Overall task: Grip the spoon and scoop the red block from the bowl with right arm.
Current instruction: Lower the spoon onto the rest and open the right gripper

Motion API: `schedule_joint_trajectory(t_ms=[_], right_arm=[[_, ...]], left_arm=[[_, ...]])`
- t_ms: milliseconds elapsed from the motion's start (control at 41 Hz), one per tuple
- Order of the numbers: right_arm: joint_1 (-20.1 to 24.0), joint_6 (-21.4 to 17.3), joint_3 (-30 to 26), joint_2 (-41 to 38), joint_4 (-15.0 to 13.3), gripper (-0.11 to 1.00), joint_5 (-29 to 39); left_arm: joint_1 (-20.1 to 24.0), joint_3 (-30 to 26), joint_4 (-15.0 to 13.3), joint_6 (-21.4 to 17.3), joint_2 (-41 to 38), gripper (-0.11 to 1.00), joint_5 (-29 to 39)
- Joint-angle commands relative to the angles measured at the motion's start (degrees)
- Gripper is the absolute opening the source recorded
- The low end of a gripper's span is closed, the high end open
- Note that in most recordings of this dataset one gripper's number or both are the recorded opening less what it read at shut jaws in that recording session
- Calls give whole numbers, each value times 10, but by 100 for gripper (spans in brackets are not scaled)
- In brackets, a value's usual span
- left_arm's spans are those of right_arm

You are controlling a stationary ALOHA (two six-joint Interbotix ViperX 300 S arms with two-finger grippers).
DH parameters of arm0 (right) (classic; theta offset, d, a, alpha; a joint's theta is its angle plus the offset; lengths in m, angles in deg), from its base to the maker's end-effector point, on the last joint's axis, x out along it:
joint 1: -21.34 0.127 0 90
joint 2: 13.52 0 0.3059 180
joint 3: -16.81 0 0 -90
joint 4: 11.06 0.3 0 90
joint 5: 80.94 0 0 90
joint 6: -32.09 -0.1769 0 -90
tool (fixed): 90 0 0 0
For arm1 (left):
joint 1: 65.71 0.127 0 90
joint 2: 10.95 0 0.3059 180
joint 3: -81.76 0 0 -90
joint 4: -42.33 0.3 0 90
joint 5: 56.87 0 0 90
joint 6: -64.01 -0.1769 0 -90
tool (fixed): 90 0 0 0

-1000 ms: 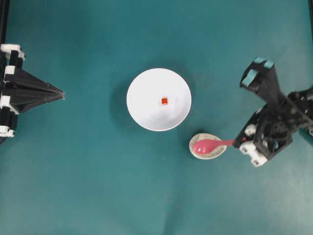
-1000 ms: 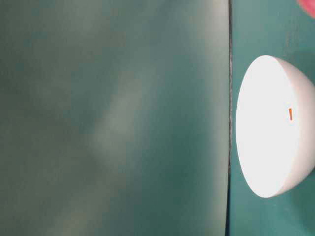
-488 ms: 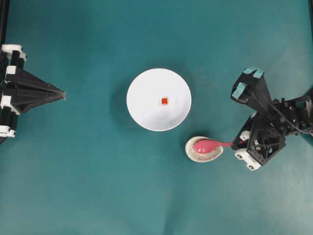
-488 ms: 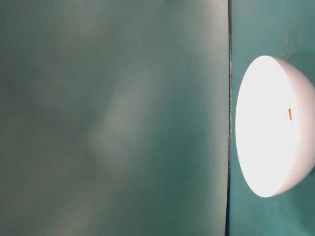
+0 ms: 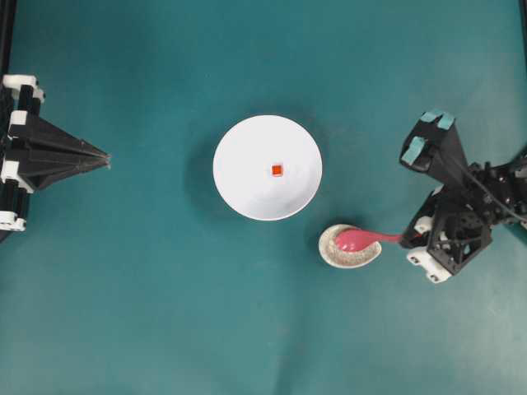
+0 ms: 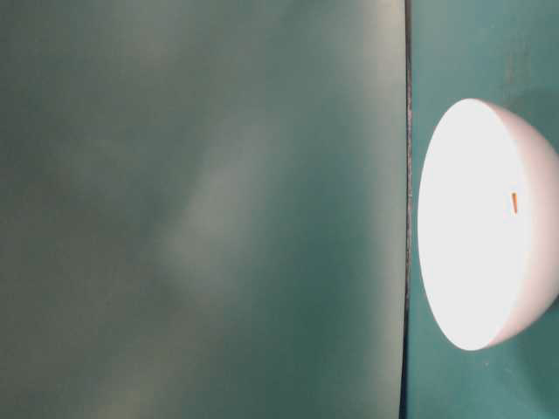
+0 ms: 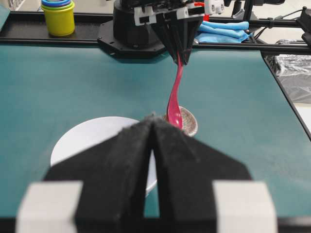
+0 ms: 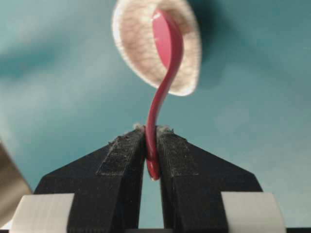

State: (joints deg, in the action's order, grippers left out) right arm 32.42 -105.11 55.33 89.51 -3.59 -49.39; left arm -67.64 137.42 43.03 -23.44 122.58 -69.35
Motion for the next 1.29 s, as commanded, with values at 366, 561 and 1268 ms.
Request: schedule_joint_trajectory(t_ms=[366, 561, 1268], right_arm=[[2, 3, 3, 25, -1, 26, 2], [2, 3, 5, 25, -4, 51, 18], [83, -3, 84, 28, -261, 54, -161]], left_arm=[[-2, -15, 1, -1, -4, 0, -10], [-2, -15, 1, -1, -4, 0, -11], [-2, -16, 1, 0, -4, 0, -10]])
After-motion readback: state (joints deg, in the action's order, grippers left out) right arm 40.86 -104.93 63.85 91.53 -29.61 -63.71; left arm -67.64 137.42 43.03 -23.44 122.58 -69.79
